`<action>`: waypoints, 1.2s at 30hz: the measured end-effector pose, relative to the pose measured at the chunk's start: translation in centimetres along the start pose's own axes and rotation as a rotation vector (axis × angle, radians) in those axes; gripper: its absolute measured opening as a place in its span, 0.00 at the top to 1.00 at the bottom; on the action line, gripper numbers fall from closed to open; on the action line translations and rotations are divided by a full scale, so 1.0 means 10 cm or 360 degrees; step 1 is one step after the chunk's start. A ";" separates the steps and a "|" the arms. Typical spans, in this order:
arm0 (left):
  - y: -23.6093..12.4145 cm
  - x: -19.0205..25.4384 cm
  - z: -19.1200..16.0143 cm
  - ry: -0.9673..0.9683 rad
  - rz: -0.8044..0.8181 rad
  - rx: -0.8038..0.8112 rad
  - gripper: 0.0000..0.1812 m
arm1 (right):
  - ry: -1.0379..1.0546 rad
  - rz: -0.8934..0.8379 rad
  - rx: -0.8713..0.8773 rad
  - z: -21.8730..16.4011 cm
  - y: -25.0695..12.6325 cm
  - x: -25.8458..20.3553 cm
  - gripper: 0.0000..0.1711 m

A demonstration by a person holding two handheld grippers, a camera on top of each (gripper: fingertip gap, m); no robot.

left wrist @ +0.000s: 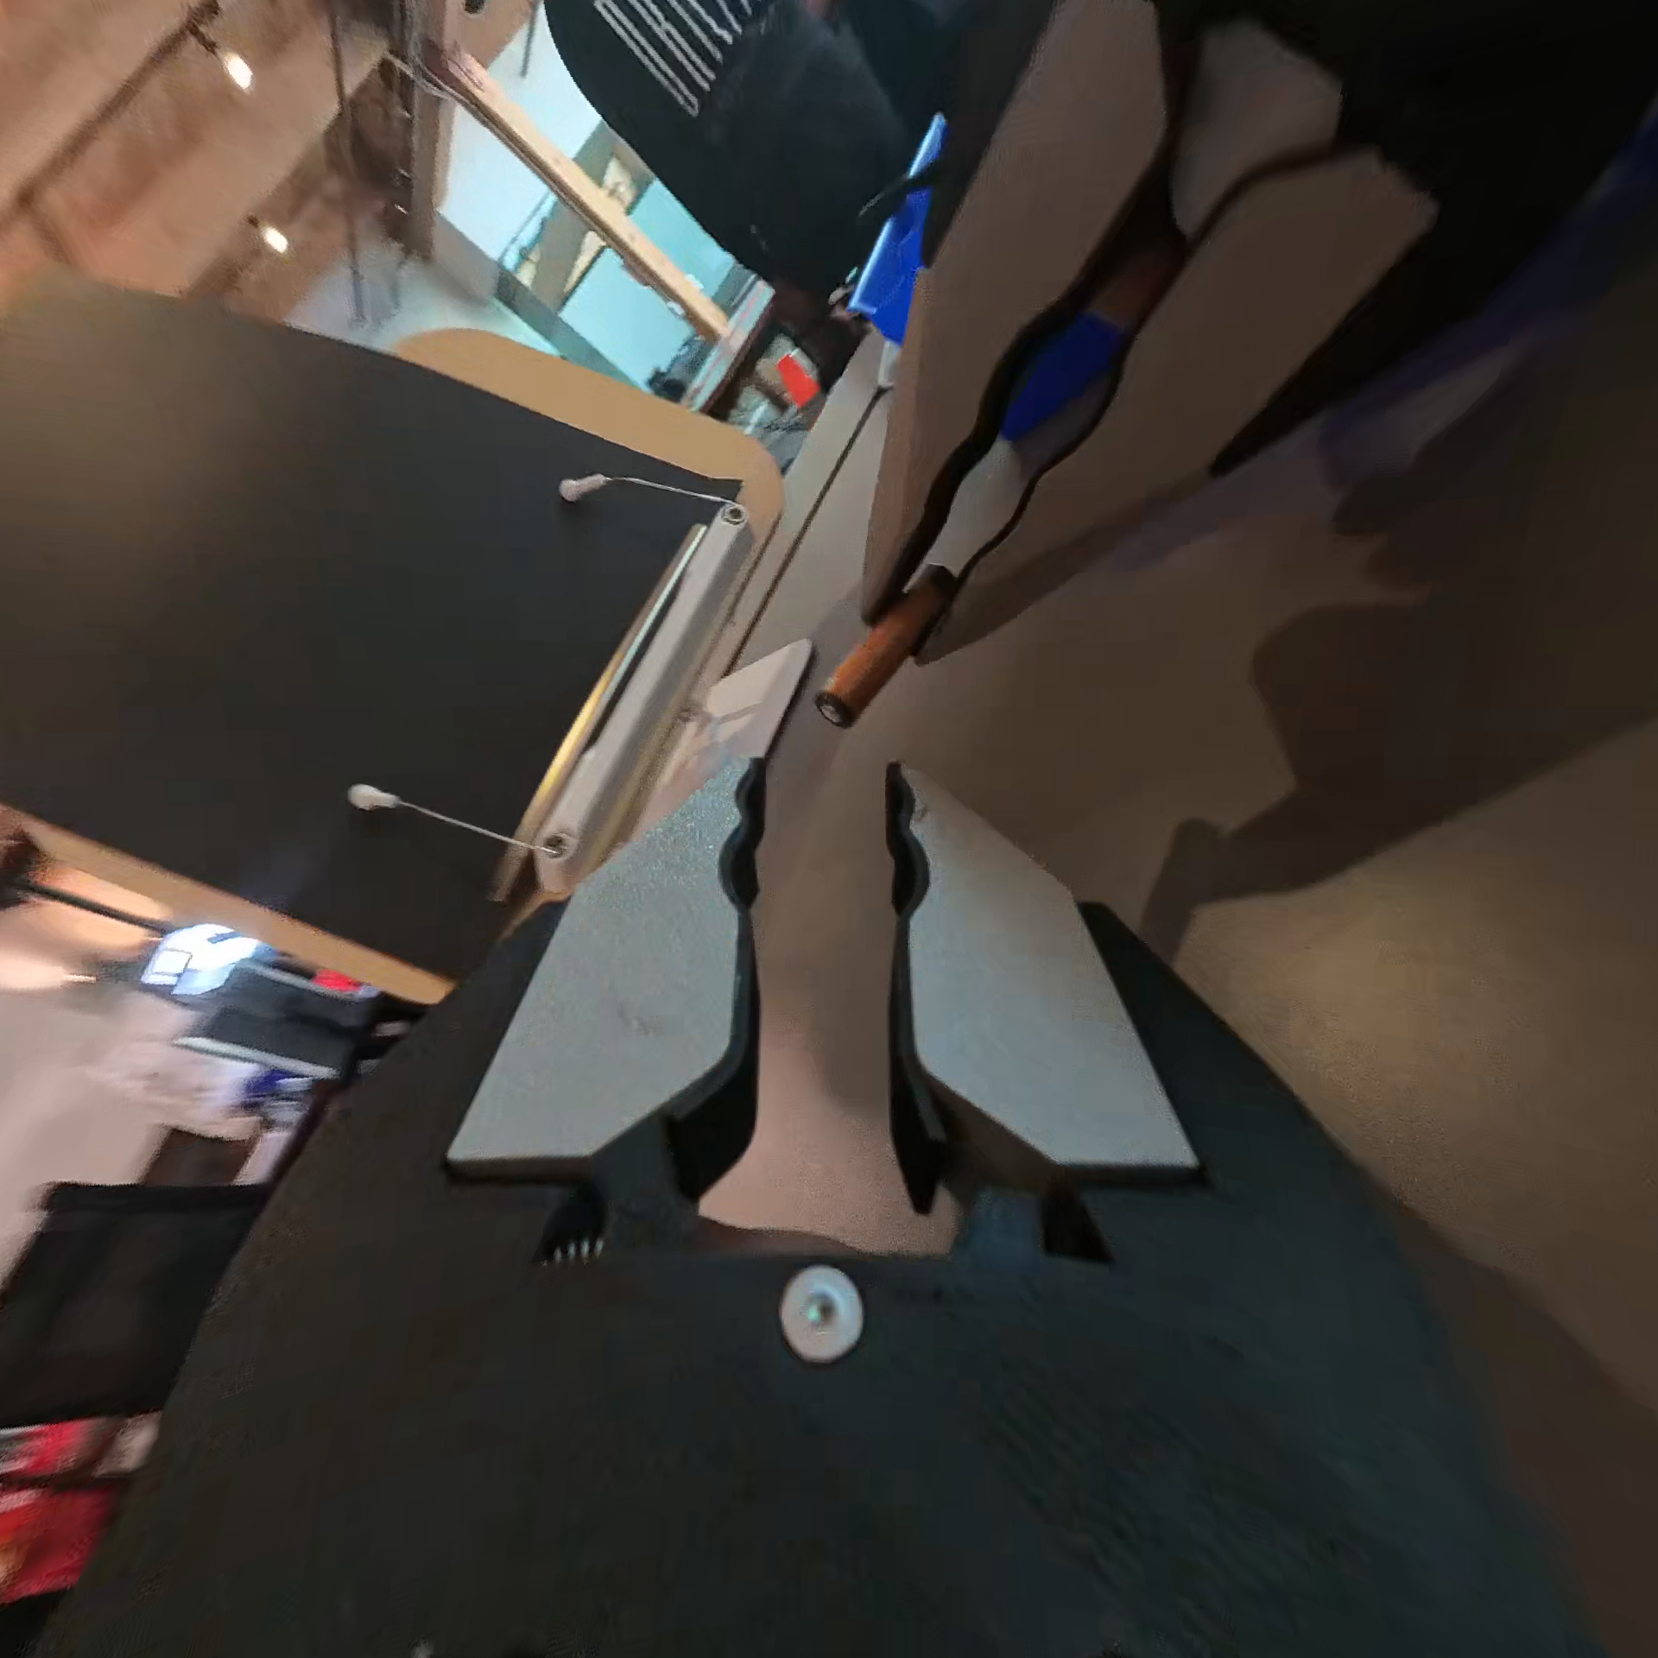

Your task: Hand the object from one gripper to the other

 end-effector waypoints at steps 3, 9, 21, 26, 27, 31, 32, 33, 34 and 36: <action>0.04 0.05 -0.04 0.0329 0.0108 -0.0047 0.87 | 0.0143 0.0139 0.0009 0.02 0.03 -0.09 0.96; 0.13 0.22 -0.09 0.0719 0.0159 -0.0124 0.91 | 0.0187 0.0241 -0.0004 0.05 0.07 -0.20 0.96; 0.01 -0.04 0.08 -0.0414 -0.0128 0.0101 0.95 | 0.0735 0.0118 0.0191 0.00 -0.03 0.14 0.87; -0.07 0.02 0.26 -0.0690 -0.0365 0.0290 0.95 | 0.1009 0.0188 0.0522 0.24 -0.09 0.20 0.85; -0.06 0.05 0.25 -0.0683 -0.0386 0.0270 0.95 | 0.1015 0.0173 0.0598 0.30 -0.12 0.22 0.87; -0.05 0.19 0.23 -0.0638 -0.0471 0.0228 0.95 | 0.1001 0.0181 0.0606 0.34 -0.10 0.18 0.93; -0.04 0.21 0.22 -0.0648 -0.0484 0.0216 0.95 | 0.1009 0.0205 0.0606 0.35 -0.10 0.17 0.94; -0.03 0.22 0.21 -0.0676 -0.0498 0.0205 0.95 | 0.1027 0.0231 0.0610 0.35 -0.10 0.16 0.95; -0.03 0.20 0.21 -0.0714 -0.0494 0.0198 0.95 | 0.1028 0.0241 0.0607 0.36 -0.10 0.16 0.95; -0.02 0.12 0.22 -0.0833 -0.0453 0.0215 0.91 | 0.0939 0.0133 0.0556 0.32 -0.10 0.22 0.96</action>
Point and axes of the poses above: each gripper's, where its closed fingertips meet, y out along the fingers, z out of its top, x = y × z across the jaws, the point moved 2 cm from there along -y, back along the fingers, and after that the axes turned 13 degrees about -y, right-handed, at the moved point
